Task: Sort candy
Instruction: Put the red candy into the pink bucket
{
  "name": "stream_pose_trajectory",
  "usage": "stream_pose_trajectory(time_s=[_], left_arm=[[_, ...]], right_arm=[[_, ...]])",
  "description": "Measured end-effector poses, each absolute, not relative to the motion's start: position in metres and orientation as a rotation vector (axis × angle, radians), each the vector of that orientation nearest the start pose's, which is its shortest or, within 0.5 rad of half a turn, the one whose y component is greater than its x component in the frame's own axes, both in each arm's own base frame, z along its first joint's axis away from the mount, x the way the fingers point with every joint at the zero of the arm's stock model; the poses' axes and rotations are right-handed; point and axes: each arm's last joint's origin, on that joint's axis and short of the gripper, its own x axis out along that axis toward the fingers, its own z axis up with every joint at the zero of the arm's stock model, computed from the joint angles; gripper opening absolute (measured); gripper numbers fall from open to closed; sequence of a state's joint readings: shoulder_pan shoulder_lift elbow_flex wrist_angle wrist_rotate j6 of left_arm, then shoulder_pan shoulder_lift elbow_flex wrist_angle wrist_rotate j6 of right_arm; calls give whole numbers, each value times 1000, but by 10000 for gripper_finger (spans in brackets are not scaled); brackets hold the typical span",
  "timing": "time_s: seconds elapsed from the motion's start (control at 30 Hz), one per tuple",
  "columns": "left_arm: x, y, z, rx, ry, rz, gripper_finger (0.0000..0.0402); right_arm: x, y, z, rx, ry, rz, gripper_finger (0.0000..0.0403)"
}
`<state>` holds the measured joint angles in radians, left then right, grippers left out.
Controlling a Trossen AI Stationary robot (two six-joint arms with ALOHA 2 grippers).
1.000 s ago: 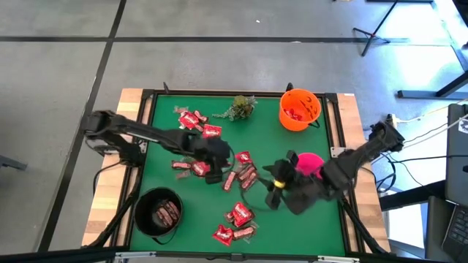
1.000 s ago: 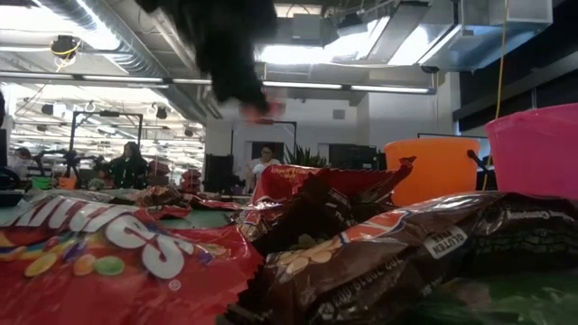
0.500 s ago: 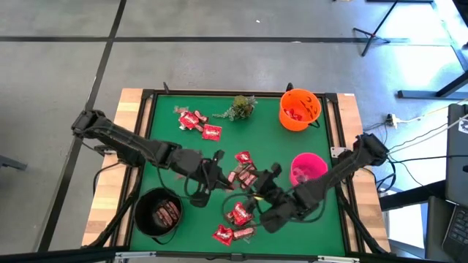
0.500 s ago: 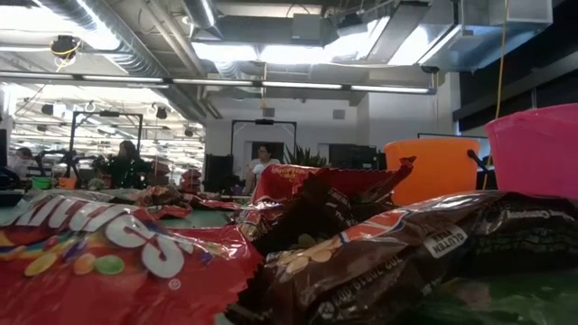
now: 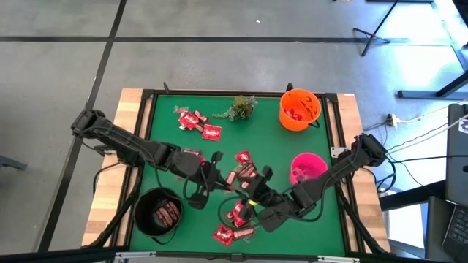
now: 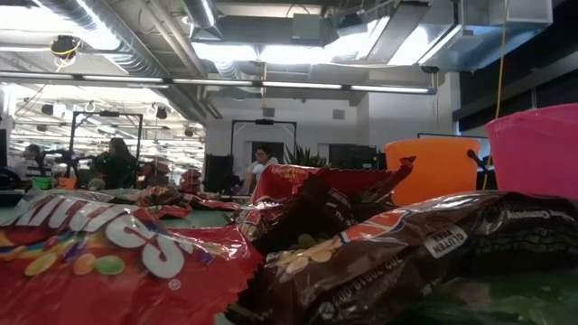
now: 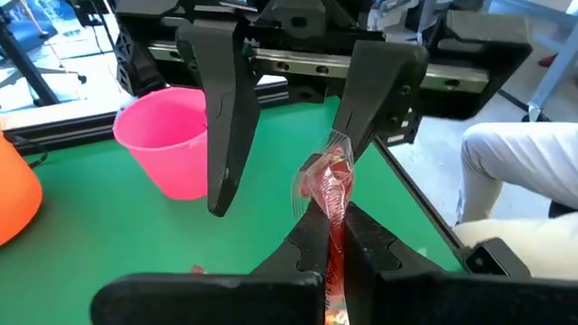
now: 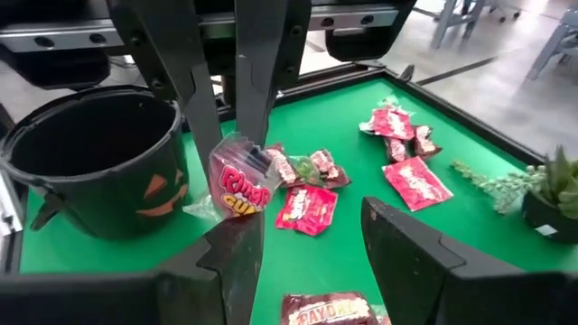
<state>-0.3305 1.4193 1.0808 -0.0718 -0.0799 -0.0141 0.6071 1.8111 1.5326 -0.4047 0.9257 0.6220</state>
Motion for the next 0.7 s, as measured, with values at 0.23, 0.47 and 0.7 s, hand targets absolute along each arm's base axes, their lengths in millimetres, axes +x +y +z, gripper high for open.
stream_pose_trajectory(time_s=[0.23, 0.47, 0.7], left_arm=[[301, -100, 297, 108, 450, -239, 2], [302, -97, 294, 160, 470, -217, 2], [302, -98, 295, 145, 460, -230, 2]], right_arm=[[343, 212, 296, 160, 407, -376, 186], [345, 216, 300, 185, 384, -325, 186], [346, 213, 301, 168, 358, -377, 186]])
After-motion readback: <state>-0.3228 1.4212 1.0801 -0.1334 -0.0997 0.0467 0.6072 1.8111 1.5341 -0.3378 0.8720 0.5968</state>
